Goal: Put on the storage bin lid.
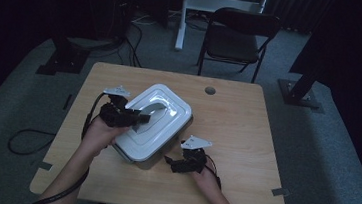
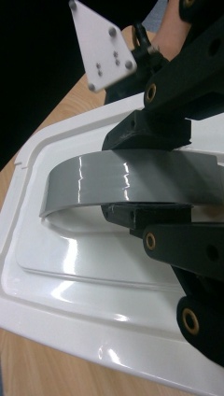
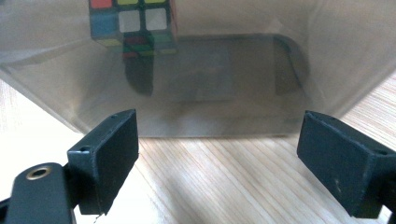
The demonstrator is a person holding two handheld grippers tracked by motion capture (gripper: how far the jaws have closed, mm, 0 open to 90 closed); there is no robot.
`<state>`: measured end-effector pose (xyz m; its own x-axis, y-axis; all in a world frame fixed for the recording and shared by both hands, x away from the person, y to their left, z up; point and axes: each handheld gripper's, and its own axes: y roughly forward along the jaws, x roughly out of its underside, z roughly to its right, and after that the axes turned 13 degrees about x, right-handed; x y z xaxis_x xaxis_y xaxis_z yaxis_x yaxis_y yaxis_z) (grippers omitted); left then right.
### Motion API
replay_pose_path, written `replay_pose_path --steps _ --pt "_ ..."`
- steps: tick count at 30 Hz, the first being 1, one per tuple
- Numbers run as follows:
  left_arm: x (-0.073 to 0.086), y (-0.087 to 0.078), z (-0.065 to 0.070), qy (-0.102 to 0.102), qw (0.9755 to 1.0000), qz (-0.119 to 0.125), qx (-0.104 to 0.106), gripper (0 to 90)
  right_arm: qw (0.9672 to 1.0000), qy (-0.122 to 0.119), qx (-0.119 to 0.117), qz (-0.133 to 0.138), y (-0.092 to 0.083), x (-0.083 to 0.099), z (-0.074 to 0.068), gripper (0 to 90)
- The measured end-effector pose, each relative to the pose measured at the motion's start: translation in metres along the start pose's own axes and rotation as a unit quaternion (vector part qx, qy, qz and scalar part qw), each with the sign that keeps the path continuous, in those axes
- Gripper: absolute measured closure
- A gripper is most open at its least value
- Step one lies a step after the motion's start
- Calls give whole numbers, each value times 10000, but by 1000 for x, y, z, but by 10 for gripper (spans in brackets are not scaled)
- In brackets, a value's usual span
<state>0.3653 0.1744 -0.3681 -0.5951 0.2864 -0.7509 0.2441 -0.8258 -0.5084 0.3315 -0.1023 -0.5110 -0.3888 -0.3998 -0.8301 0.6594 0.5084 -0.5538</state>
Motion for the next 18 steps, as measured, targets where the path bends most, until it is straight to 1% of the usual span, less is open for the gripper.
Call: replay_pose_path --steps 2,3,4,6,7,8,11,14,18 --pt "1 3 -3 -63 10000 -24 26 681 10000 50 -17 9 -3 1 2 124" --pt "1 3 -3 -63 10000 -24 26 680 10000 40 -3 24 -4 1 4 124" --pt "2 6 -6 -138 9999 -43 82 680 10000 40 20 42 -6 1 5 124" --pt "2 9 -8 -201 9997 -81 143 680 10000 37 61 52 -9 2 7 124" --pt "3 11 -8 -207 9996 -103 146 680 9999 36 87 57 -10 3 8 124" --pt "3 13 -8 -183 9997 -148 104 680 9999 40 109 60 -12 3 9 124" --pt "5 18 -9 -239 9995 -187 108 679 9998 99 150 76 -15 5 14 124" --pt "6 18 -12 -312 9993 -141 159 679 9997 145 188 89 -17 6 18 124" --pt "7 18 -12 -288 9994 -125 169 678 9995 183 227 95 -21 7 22 124"
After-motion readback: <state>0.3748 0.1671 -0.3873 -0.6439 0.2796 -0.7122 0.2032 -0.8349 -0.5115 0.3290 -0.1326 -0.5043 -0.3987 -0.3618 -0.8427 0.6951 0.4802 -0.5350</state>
